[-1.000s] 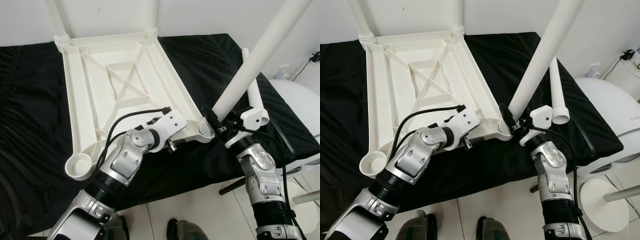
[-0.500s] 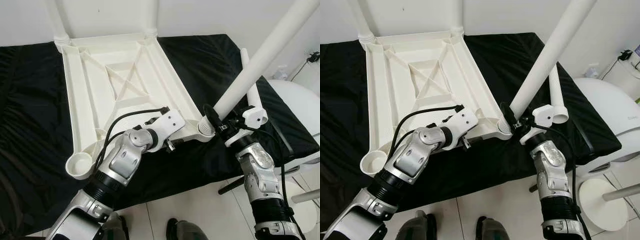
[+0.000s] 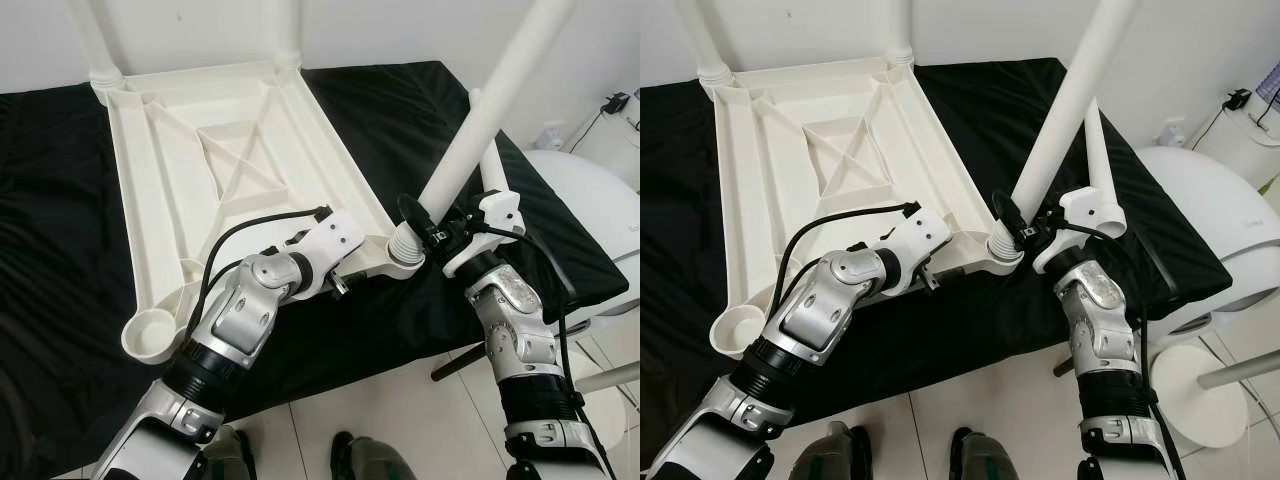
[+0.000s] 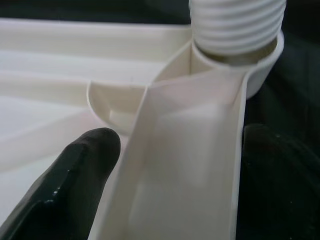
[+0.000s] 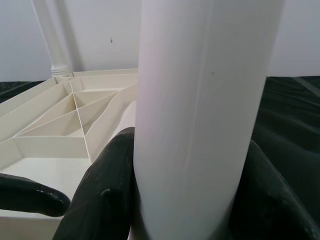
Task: Building children table
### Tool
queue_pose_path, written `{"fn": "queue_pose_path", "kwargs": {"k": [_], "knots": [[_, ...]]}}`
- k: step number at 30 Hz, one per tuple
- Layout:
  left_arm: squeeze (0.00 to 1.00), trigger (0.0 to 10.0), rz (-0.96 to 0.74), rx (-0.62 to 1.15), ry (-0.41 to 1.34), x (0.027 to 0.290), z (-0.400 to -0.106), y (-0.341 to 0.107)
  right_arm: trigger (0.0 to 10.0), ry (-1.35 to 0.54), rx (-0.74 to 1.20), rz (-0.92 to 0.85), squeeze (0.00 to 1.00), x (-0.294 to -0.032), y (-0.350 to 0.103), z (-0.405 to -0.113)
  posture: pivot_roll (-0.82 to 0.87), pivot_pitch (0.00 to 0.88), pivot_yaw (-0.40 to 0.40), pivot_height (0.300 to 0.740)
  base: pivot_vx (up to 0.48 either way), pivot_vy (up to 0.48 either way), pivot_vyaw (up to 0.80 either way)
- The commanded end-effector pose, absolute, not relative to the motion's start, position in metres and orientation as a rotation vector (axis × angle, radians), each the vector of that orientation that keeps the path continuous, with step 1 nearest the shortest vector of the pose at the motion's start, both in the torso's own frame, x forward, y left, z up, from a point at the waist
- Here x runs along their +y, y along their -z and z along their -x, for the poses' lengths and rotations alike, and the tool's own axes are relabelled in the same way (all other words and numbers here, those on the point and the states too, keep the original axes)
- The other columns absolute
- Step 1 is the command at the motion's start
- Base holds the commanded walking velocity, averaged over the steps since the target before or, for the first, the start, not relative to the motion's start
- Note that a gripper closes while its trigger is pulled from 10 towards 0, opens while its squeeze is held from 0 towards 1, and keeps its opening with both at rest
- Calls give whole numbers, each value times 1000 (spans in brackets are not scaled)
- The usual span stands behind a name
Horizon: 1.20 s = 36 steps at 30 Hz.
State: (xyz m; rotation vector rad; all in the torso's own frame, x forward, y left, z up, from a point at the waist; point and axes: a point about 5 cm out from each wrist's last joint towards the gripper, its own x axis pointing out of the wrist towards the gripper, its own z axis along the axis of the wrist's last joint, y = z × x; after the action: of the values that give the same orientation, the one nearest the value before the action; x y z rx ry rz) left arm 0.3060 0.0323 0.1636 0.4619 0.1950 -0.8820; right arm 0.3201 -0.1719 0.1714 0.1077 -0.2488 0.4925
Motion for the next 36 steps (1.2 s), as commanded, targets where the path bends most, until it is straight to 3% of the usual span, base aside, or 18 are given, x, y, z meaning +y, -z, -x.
{"fn": "queue_pose_path", "kwargs": {"k": [1, 12, 17, 36], "knots": [[0, 10000, -448, 155, 911, 32, -306, -178, 10000, -480, -253, -119, 0, -170, -176, -326, -6, 86, -49, 740, 0, 0, 0], [0, 10000, -372, 69, 932, 37, -314, -214, 10000, -529, -250, -93, 0, -162, -179, -329, 4, 79, -61, 740, 0, 0, 0], [0, 10000, -132, -24, 1004, 37, -319, -262, 10000, -614, -237, -47, 0, -152, -178, -331, 15, 78, -76, 740, 0, 0, 0], [0, 10000, 96, -38, 1118, 26, -325, -305, 10000, -729, -246, 3, 0, -134, -181, -336, 41, 78, -91, 740, 0, 0, 0]]}}
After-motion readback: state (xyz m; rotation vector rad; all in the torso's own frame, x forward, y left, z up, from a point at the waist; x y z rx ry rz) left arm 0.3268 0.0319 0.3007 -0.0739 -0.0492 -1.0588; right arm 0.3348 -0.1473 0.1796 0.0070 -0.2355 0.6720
